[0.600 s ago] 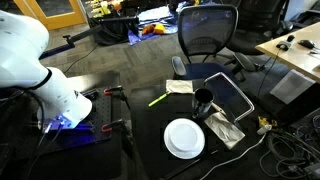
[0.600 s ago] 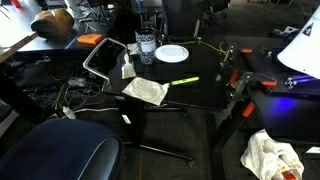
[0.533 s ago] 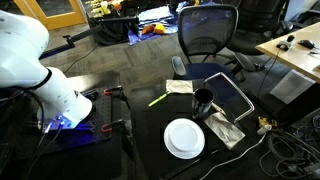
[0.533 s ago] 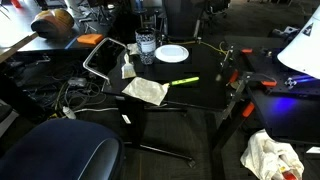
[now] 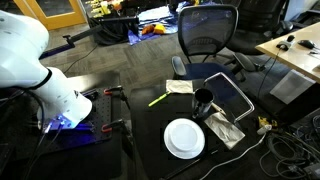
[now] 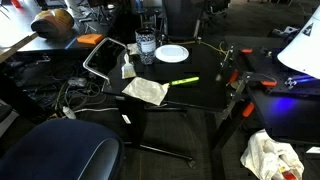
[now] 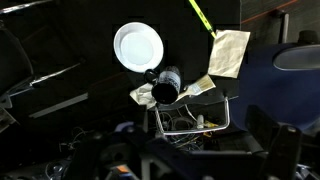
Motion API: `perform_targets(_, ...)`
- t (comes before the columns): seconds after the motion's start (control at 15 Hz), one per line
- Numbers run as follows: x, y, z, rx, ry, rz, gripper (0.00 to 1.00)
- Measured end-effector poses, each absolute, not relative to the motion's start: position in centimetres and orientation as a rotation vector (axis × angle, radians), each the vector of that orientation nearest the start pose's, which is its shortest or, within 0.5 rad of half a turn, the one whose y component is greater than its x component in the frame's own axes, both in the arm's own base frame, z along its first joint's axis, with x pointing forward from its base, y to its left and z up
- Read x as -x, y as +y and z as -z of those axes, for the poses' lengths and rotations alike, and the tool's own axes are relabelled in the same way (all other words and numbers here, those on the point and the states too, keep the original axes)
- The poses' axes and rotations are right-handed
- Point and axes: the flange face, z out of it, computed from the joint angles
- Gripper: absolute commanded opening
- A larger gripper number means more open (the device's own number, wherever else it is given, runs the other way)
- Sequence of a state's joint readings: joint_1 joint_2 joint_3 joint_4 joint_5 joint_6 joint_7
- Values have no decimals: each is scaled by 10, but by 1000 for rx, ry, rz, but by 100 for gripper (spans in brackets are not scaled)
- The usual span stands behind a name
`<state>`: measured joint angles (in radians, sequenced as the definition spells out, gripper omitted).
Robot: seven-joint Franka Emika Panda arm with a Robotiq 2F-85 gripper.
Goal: Put the marker in the black cup
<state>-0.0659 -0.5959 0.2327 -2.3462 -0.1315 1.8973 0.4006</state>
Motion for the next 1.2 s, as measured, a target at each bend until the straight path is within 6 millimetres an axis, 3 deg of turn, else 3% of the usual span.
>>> perform_targets(0.27,-381,61,-528,3311,287,260,100)
perform_targets(0.8,-370,27,-431,3170,-14,189,100)
perform_targets(1.2,-364,26,-362,3154,-158,144,100)
